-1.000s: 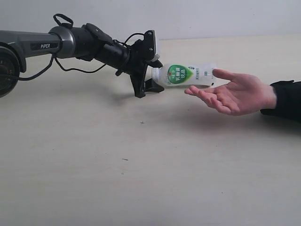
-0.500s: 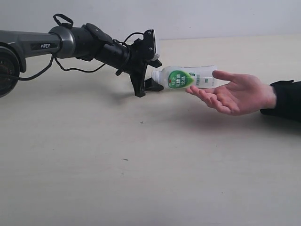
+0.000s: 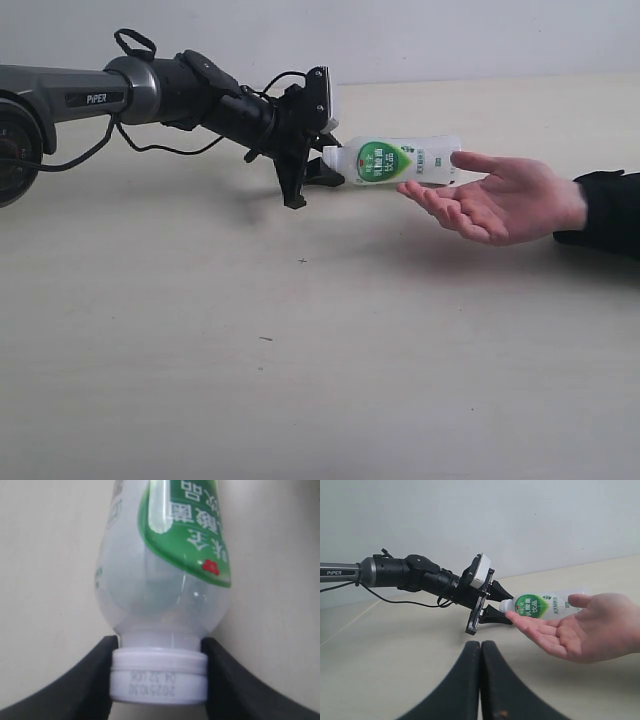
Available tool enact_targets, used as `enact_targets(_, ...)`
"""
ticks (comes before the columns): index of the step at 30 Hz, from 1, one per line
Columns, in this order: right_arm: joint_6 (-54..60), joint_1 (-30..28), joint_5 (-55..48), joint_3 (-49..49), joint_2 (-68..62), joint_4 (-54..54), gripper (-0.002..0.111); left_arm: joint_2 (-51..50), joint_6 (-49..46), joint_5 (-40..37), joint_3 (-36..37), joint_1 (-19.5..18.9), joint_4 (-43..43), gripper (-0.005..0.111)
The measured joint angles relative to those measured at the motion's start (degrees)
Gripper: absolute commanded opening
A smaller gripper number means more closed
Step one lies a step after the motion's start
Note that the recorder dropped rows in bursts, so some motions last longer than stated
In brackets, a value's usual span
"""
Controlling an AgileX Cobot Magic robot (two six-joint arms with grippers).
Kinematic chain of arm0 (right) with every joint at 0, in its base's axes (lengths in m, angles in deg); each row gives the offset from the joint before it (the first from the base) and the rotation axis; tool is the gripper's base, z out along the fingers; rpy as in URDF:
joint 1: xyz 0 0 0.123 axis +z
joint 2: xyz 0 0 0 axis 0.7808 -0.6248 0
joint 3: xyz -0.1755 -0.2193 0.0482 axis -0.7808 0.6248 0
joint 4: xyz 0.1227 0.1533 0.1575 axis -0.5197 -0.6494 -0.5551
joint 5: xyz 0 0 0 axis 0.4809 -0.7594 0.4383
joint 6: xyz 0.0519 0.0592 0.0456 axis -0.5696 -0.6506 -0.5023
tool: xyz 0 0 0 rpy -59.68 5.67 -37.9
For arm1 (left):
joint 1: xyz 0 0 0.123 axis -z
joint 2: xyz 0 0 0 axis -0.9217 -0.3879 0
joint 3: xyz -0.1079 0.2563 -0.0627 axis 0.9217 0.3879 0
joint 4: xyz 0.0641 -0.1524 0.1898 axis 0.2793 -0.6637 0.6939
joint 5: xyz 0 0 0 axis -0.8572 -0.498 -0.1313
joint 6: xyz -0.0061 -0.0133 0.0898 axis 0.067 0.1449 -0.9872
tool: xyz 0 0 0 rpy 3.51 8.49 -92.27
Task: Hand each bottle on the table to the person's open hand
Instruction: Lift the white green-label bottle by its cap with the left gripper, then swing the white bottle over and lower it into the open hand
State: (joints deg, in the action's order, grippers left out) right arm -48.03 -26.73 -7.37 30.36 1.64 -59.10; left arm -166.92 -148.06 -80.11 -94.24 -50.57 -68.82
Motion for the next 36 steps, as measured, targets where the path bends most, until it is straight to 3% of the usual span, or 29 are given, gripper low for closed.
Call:
enact_targets(26, 0.0, 0.0, 0.0, 0.0, 0.0, 0.0, 0.0, 0.2, 0.0, -1.5, 0.0, 0.0, -0.5, 0.0)
enact_targets(36, 0.0, 0.0, 0.0, 0.0, 0.0, 0.0, 0.0, 0.2, 0.0, -4.8, 0.0, -2.6, -3.0, 0.0)
